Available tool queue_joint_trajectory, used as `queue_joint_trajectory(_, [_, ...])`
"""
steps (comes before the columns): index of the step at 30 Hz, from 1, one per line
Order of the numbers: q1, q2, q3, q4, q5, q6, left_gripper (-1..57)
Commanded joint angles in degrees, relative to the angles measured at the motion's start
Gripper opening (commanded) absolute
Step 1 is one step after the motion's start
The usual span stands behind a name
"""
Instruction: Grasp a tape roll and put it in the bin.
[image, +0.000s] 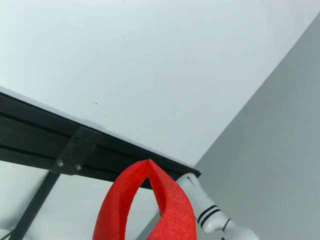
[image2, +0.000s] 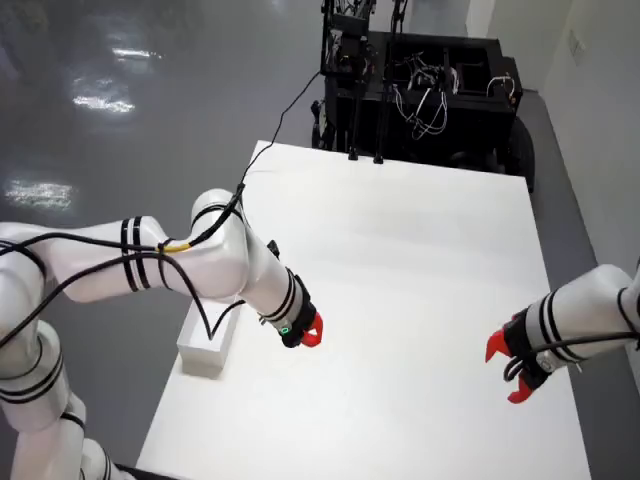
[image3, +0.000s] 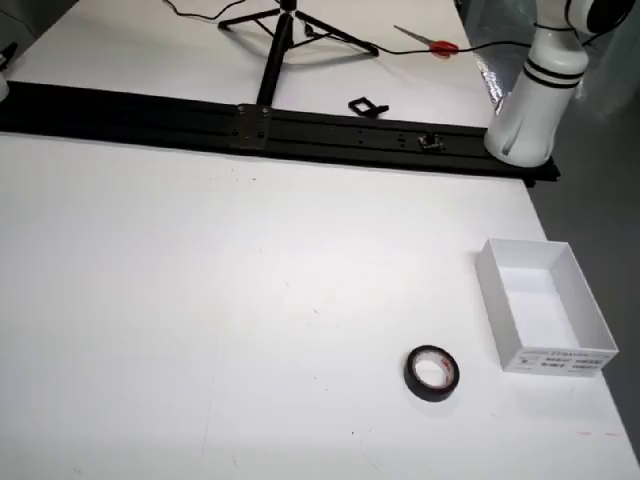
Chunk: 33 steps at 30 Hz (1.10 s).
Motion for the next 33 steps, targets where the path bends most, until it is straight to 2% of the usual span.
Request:
queue_joint_trajectory(1, [1.22, 0.0, -0.09, 0.17, -2.28, -3.31, -0.4])
queue_joint_trajectory(16, [2.02, 0.09, -0.09, 0.35, -2.02, -4.36, -0.4])
queue_joint_trajectory(21, [6.41, 0.71, -0.17, 0.44, -3.25, -9.02, -0.4])
queue_joint_trajectory(27, [13.44, 5.89, -0.17, 1.23, -5.71, -16.23, -0.4])
queue_joint_trajectory(30, [15.81, 8.09, -0.17, 3.69, -6.94, -21.59, 3.0])
queue_joint_trajectory(33, [18.63, 10.29, -0.35, 4.04, -8.88, -25.63, 8.3])
